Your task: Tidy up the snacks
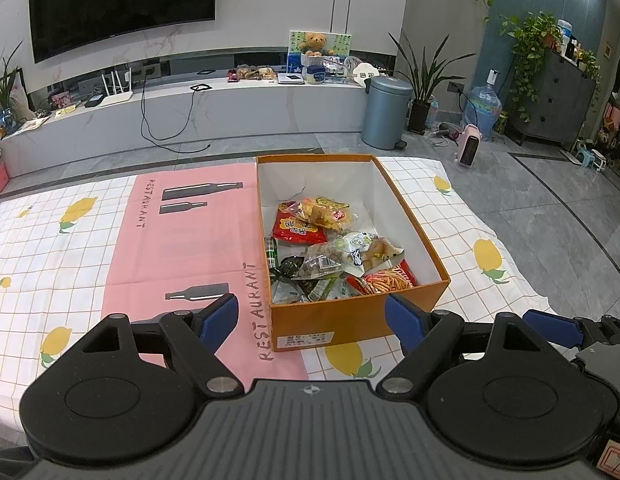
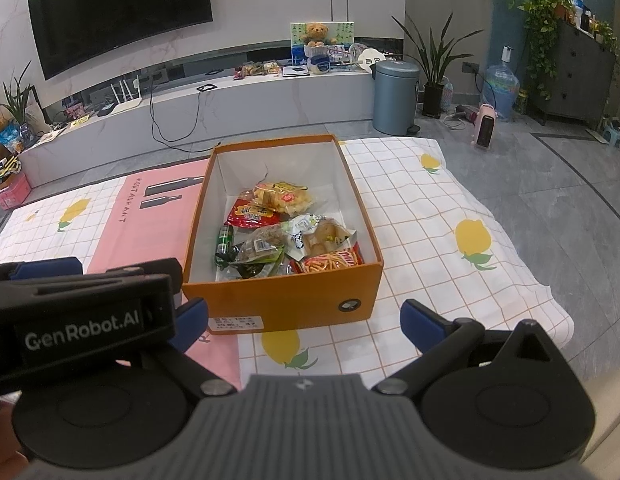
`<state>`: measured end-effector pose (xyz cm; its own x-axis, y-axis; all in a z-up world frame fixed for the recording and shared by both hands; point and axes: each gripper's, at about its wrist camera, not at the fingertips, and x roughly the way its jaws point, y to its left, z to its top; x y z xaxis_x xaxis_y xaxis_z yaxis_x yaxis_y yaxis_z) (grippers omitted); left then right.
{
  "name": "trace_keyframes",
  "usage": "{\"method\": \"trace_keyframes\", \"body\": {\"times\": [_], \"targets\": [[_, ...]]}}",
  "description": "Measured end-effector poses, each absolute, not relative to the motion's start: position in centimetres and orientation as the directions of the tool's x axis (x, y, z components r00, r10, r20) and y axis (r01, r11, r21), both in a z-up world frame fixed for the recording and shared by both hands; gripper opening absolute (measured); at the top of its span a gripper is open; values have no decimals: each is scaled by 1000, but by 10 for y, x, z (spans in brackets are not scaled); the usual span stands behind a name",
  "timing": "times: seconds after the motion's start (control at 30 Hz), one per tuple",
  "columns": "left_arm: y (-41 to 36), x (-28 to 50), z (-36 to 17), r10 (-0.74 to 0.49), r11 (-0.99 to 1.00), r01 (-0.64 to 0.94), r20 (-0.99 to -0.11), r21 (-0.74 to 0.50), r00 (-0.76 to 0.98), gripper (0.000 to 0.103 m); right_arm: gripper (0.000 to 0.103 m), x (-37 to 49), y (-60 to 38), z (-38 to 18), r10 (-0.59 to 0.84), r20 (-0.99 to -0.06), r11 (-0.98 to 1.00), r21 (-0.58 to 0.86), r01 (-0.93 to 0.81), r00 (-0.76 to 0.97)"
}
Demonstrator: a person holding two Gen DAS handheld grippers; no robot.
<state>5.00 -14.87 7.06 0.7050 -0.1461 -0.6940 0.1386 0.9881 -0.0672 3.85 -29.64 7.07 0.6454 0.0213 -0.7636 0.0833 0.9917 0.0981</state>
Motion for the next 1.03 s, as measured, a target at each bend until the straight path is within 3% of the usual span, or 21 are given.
{"method": "trace_keyframes", "body": {"times": [1.03], "targets": [[-139,23,89,-144,989,130,-654,-71,743,97,100,13,-287,91,15,-727,994,87,70,686]]}}
